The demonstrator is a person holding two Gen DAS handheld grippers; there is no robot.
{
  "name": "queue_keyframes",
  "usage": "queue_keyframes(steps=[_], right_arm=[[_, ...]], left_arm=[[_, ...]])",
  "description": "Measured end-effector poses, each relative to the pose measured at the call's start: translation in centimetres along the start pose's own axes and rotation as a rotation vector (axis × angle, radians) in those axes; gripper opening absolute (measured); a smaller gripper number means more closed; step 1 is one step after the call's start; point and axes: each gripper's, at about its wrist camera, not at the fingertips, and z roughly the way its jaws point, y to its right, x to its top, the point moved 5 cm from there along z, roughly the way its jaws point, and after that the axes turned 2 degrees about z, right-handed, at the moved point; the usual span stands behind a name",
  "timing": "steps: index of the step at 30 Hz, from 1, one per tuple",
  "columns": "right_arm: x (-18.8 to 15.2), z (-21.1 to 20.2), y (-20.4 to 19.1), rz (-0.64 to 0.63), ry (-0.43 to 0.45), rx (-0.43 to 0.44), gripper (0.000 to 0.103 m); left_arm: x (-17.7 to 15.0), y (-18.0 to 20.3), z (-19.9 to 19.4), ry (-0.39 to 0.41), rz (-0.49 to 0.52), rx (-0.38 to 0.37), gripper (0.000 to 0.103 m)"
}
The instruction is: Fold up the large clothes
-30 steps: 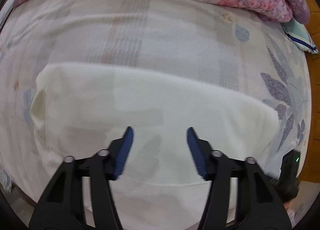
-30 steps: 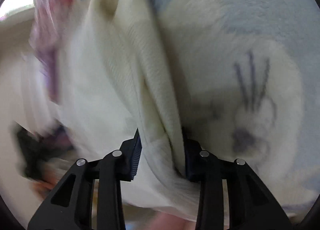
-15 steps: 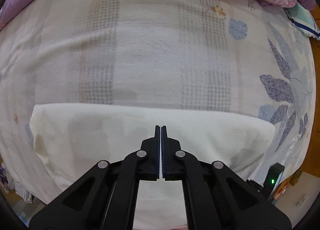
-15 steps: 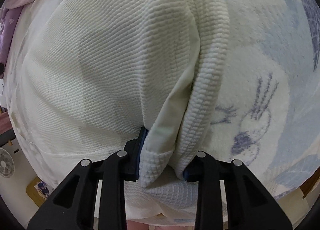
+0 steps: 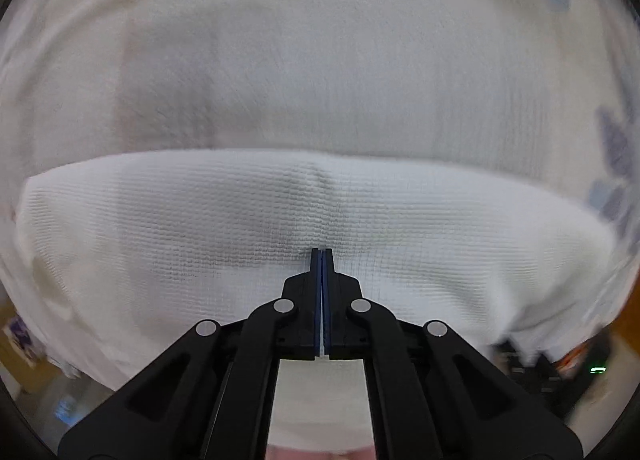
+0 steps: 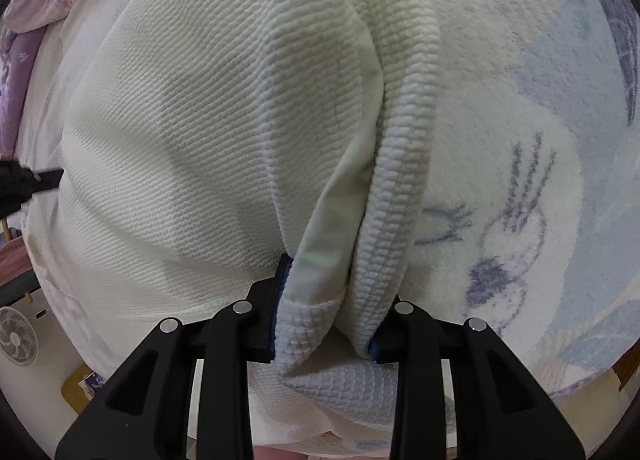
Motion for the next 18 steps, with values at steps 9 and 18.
queue_keyframes(steps=[9, 18], right_arm=[[0.4, 0.1, 0.0, -0.002, -0.001, 0.008, 0.03], [1.0, -0.2, 1.0, -0.01, 0.009, 0.016, 0.031]], left_arm=[[-4.2, 0.6, 1.0, -0.023, -0.022, 0.01, 0.0], [-11.2, -0.4, 4.1, -0.018, -0.041, -0.049, 0.001]])
